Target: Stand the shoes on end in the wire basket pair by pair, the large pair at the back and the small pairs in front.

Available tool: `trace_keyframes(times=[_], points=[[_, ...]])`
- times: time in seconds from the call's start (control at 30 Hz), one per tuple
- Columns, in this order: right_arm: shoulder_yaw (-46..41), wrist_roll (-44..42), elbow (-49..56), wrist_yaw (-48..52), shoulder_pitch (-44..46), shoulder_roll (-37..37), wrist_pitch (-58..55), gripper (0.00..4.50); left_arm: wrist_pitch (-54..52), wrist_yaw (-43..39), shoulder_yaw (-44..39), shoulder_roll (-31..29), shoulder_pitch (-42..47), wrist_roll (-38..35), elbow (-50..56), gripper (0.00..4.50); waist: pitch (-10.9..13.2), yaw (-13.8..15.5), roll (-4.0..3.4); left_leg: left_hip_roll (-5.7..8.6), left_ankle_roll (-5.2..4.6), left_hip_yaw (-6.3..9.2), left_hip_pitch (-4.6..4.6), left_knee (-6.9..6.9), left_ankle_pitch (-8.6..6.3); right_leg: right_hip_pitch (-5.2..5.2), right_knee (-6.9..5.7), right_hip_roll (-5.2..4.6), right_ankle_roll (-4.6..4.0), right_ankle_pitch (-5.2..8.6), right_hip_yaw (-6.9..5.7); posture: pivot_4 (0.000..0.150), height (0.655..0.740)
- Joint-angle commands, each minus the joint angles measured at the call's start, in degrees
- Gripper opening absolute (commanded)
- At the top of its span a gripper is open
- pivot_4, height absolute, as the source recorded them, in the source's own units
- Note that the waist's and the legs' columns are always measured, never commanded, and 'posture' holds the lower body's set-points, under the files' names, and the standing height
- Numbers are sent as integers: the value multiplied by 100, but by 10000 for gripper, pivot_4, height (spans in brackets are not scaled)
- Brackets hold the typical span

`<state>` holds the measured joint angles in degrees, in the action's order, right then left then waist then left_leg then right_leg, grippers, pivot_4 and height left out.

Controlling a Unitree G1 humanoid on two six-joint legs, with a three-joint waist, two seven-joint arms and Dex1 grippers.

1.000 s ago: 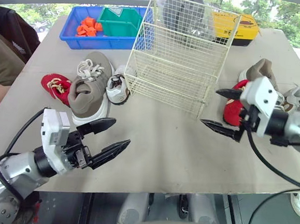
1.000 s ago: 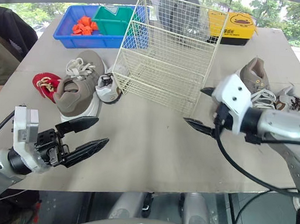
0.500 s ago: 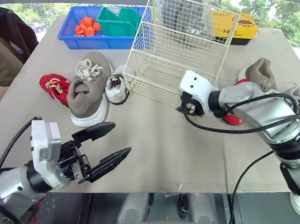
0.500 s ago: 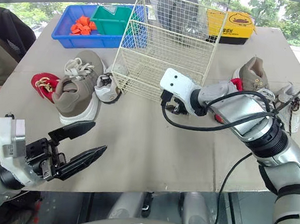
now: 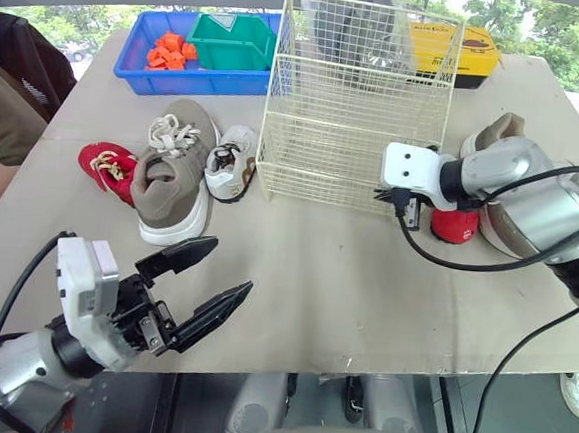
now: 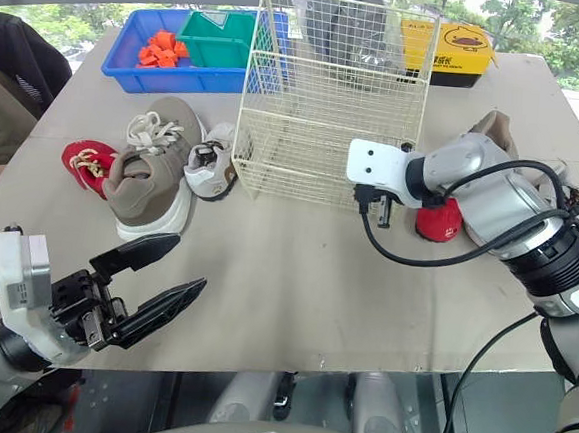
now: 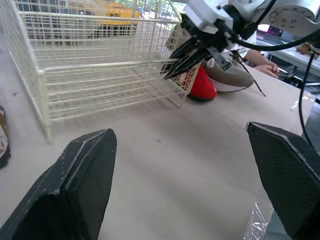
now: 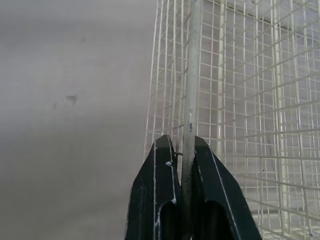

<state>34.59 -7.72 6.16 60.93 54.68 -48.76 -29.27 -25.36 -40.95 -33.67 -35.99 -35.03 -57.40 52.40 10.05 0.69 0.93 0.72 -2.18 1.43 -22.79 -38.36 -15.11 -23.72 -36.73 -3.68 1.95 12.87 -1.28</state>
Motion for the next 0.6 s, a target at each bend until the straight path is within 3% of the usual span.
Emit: trace_keyframes(times=[0.03, 0.33, 0.57, 0.6], points=[[-396, -48, 46, 556, -143, -160, 501, 389, 187, -63, -119, 64, -219, 63, 222, 45000, 1, 1, 0, 0, 0, 0, 0, 0, 0, 0, 0, 0, 0, 0, 0, 1500, 7400], [-887, 7, 170, 922, -451, -8, 657, 389, 432, -258, -373, 201, -848, 157, 230, 45000, 4, 0, -2, -5, 0, 2, -3, 4, -1, -2, 4, -4, 0, 1, 10, 1500, 7400], [-1272, -133, 161, 708, -684, 454, 632, 389, 452, 76, -396, 342, -967, 87, 252, 45000, 3, -39, -1, -6, 0, 0, -2, 3, 0, -3, 2, -1, 0, 1, 13, 1500, 7400], [-1373, -128, 38, 684, -738, 494, 772, 5724, 439, 201, -399, 395, -984, 85, 256, 45000, 4, -48, 0, -7, 0, -1, -2, 3, 0, -3, 2, -2, 0, 1, 15, 1500, 7400]])
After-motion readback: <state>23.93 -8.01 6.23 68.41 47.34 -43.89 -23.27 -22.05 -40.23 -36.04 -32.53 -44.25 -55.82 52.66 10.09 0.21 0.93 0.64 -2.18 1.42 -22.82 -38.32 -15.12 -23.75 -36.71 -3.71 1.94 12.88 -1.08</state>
